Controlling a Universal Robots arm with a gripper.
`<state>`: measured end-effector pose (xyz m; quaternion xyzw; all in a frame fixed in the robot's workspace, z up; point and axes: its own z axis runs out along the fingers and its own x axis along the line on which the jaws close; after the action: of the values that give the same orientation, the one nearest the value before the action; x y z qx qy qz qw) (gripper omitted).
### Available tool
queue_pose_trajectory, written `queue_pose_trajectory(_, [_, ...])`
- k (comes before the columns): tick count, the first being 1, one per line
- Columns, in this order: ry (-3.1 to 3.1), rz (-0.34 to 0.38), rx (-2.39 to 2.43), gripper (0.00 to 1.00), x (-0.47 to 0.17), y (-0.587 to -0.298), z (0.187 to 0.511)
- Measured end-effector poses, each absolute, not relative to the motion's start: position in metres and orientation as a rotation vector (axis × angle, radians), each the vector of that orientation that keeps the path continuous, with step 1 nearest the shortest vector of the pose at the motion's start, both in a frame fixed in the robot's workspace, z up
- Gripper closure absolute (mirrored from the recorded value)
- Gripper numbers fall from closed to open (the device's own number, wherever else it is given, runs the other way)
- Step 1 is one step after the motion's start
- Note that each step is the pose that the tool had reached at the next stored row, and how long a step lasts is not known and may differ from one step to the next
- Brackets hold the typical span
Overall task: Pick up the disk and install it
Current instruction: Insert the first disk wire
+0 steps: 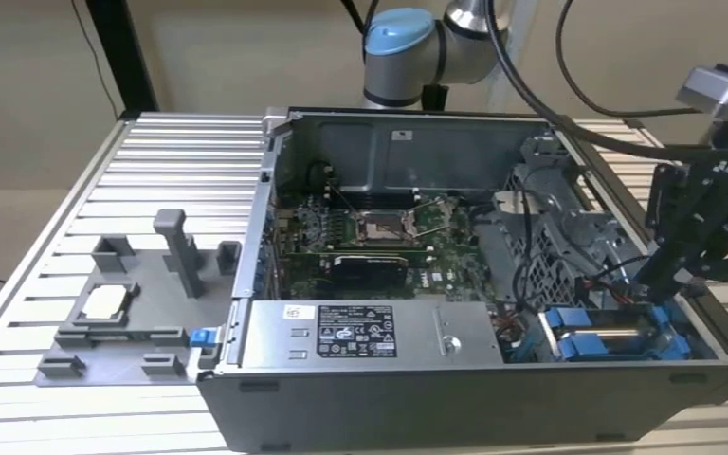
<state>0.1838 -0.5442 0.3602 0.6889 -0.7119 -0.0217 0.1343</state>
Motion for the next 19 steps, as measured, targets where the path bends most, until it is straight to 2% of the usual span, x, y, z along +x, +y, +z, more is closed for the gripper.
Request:
queue_pose_trajectory(5, [-2.065, -0.066, 1.999, 0.00, 0.1839, -0.5442, 0.3703])
queue_pose_trajectory(6, [-2.065, -0.067, 1.999, 1.00, 0.1839, -0.5442, 0.3702])
queue_pose_trajectory(12, [-2.066, -0.068, 2.000, 1.00, 0.1840, -0.5442, 0.3704])
queue_pose_trajectory(17, [-2.092, -0.159, 2.044, 1.00, 0.1844, -0.5446, 0.3703])
queue_pose_trajectory(19, [-2.087, -0.174, 2.042, 1.00, 0.1850, -0.5449, 0.3706])
